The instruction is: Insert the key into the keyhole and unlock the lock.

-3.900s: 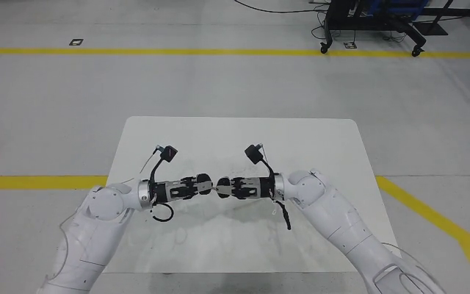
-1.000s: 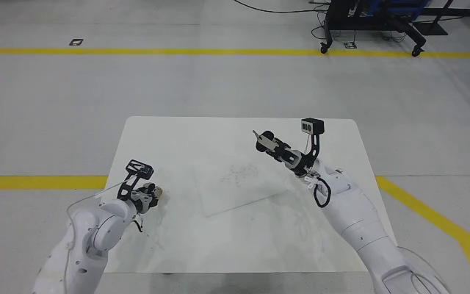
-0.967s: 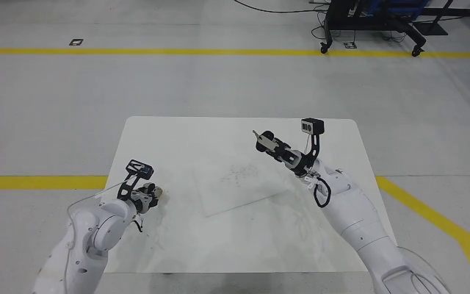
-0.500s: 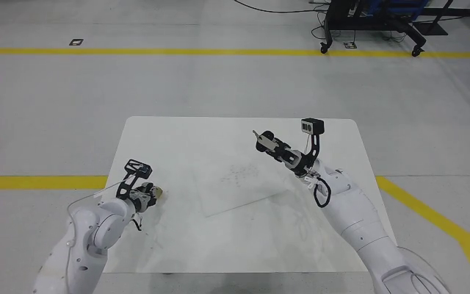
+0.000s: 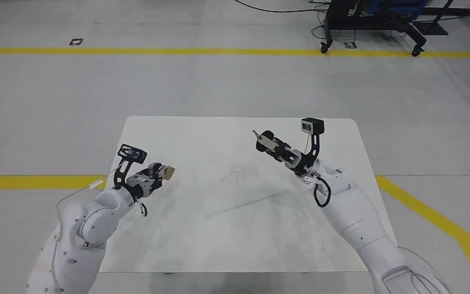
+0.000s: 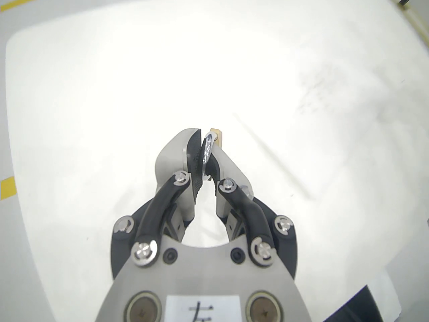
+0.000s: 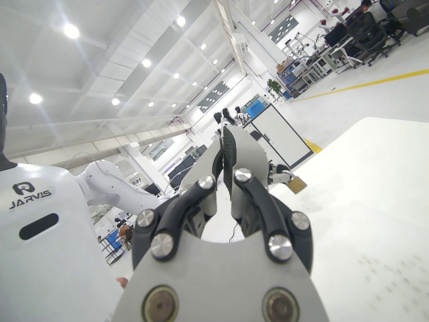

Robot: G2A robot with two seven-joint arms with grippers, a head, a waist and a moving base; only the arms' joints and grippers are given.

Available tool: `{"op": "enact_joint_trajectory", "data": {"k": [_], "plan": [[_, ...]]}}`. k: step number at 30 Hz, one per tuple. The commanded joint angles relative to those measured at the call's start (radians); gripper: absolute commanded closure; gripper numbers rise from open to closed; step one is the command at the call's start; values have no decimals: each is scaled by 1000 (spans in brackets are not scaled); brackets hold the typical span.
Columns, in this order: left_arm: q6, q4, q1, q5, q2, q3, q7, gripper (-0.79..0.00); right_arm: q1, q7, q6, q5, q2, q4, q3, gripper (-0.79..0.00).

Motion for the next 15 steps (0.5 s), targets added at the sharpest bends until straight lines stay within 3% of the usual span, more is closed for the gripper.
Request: {"op": "enact_joint_trajectory", "data": {"k": [1, 4, 11, 15], "plan": [[-57, -21, 12, -156, -7, -9, 123, 0, 0, 0, 0, 0, 0, 0, 0, 0], [-161, -32, 20, -301, -12, 8, 166, 0, 0, 0, 0, 0, 0, 0, 0, 0], [-157, -32, 21, -311, -13, 11, 168, 0, 0, 0, 0, 0, 0, 0, 0, 0], [-98, 9, -17, -535, -20, 55, 89, 0, -5, -16, 35, -9, -4, -26, -14, 0]]}}
